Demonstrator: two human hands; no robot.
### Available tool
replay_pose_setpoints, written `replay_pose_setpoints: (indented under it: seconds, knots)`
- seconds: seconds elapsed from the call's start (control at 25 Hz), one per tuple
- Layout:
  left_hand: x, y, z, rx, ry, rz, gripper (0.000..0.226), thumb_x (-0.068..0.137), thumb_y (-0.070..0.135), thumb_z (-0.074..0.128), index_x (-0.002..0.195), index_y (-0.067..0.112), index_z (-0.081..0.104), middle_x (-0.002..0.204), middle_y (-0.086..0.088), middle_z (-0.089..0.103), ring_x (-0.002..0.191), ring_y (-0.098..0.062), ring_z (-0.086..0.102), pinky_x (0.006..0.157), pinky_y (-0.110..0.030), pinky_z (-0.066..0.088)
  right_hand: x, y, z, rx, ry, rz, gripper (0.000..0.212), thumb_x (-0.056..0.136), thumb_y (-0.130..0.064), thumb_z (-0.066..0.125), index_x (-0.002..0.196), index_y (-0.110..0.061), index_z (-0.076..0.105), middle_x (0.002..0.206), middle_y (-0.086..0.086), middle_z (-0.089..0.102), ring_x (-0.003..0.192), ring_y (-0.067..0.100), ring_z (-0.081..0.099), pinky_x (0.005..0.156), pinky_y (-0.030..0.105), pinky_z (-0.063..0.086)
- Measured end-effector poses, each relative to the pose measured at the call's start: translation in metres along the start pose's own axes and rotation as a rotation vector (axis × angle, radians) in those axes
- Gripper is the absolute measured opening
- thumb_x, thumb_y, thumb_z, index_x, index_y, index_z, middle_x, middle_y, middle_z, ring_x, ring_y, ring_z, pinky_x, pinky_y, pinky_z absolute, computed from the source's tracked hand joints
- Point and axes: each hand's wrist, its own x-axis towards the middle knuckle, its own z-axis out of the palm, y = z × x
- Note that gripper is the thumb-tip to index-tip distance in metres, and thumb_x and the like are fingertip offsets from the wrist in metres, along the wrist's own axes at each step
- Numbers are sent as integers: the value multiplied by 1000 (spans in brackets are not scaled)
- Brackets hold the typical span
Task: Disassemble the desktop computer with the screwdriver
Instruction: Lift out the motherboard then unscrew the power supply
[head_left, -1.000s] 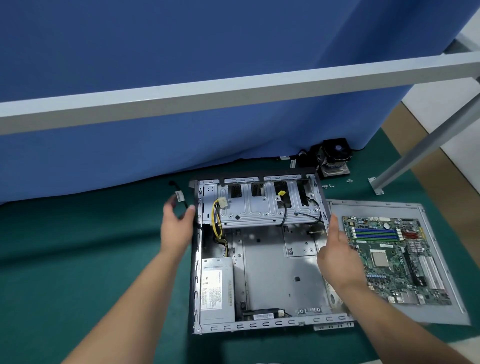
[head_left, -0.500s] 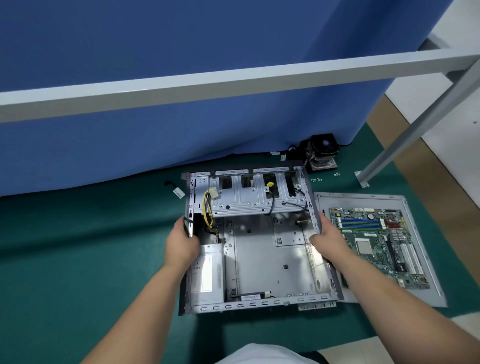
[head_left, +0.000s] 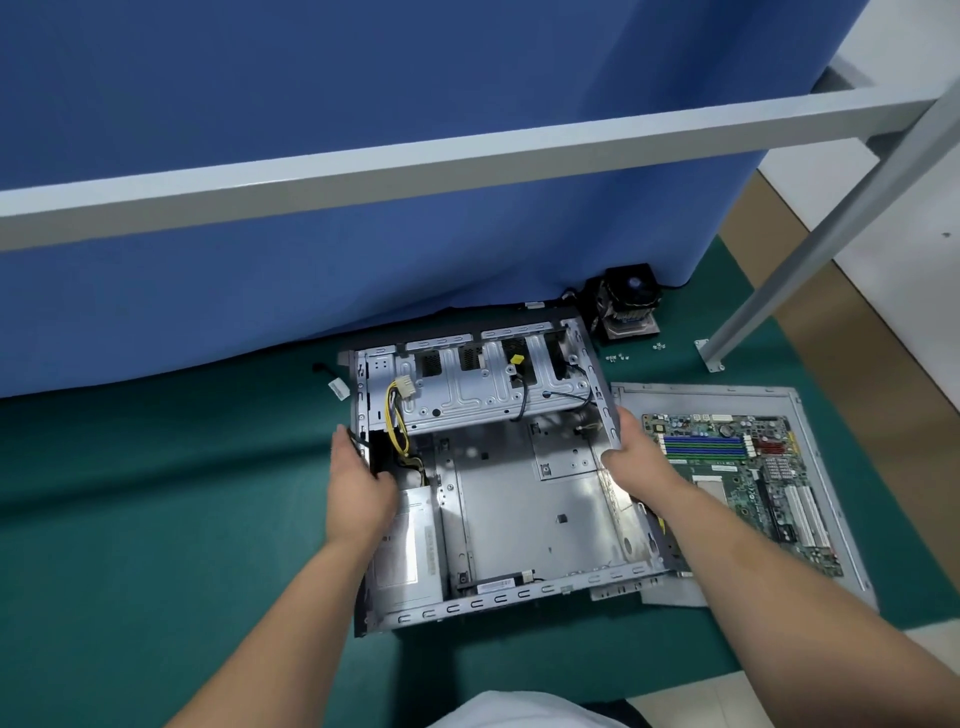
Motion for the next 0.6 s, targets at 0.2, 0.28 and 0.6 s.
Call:
replay_pose_setpoints:
  seconds: [0.2, 0.28, 0.6]
  knots:
    - [-9, 6, 12, 358, 95, 485, 79, 89, 12, 64, 159, 25, 30, 173, 0, 6, 159, -22, 2, 127, -50, 16, -2, 38, -44, -71, -18, 8, 53, 102, -60, 45, 149, -36, 46, 143, -16, 53, 122, 12, 53, 104, 35, 42]
    - [-7, 10, 23, 495, 19, 653, 64, 92, 22, 58, 154, 23, 43, 171, 1, 18, 159, -19, 6, 129, -48, 13, -2, 67, -49, -179, 106, 111, 40, 105, -45, 49, 139, -25, 56, 131, -2, 65, 92, 13, 64, 81, 30, 52]
    - [0, 5, 50, 675, 81, 640, 64, 91, 39, 44, 154, 27, 43, 166, 3, 33, 155, -16, 25, 128, -42, 10, 21, 93, -14, -620, 35, 234, 23, 97, -5, 52, 119, -7, 59, 116, 14, 64, 99, 31, 67, 77, 35, 54]
